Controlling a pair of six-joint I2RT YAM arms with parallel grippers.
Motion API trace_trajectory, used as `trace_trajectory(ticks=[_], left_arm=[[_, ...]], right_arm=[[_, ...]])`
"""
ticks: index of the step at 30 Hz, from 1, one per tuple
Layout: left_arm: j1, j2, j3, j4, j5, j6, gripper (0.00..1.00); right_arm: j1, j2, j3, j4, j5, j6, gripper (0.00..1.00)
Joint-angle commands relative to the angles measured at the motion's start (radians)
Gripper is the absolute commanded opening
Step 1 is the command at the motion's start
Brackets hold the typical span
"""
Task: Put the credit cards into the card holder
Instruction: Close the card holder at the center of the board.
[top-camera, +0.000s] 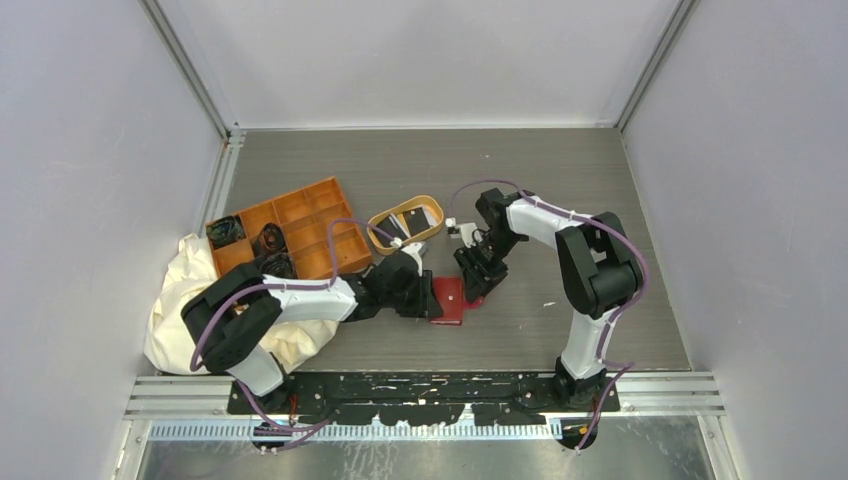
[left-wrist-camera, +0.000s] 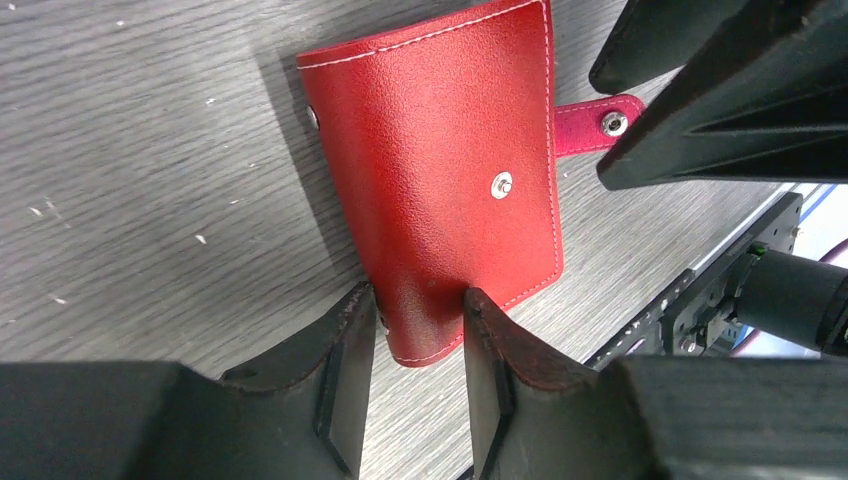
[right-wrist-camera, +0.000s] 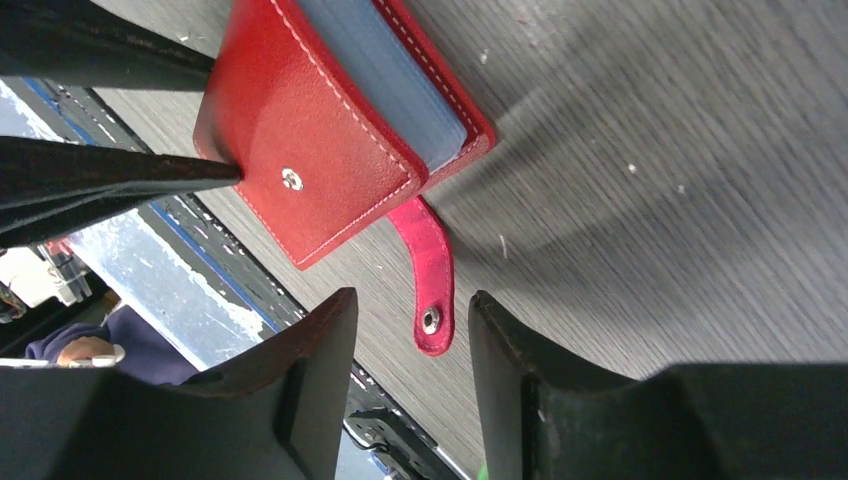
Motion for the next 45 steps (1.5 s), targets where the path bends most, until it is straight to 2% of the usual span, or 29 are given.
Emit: trace_trajectory(ticks=[1, 12, 19, 25, 32, 35, 40, 45], left_arm=[[-0.029, 0.027, 0.001, 0.035, -0.061, -0.057, 0.36], [-0.053, 0.015, -0.012, 0.047, -0.143, -0.11, 0.35], [-0.072, 0.015, -0.009, 0.068, -0.142, -0.122, 0.35], [-0.087, 0.037, 0.023, 0.106, -0.085, -0.128, 0.36], [-0.09, 0.09, 0.055, 0.231, -0.044, -0.12, 0.4], [-0.089, 0.083, 0.063, 0.258, -0.049, -0.096, 0.42], [-0.089, -0.016, -0.016, 0.325, -0.016, -0.008, 0.44], [-0.087, -0.261, -0.16, 0.313, -0.042, 0.139, 0.45]], right_arm=[[0.003, -0.003, 0.022, -0.028, 0.04, 0.012, 0.49], [0.004, 0.014, 0.044, -0.097, 0.06, -0.025, 0.36], [0.014, 0.042, 0.076, -0.112, 0.106, -0.044, 0.11], [0.052, 0.049, 0.209, -0.098, 0.218, -0.11, 0.08], [0.137, 0.186, 0.46, -0.244, 0.184, -0.307, 0.12], [0.174, 0.241, 0.535, -0.271, 0.165, -0.326, 0.14], [0.175, 0.229, 0.6, -0.241, 0.203, -0.249, 0.38], [0.087, 0.053, 0.53, -0.153, 0.148, -0.213, 0.56]])
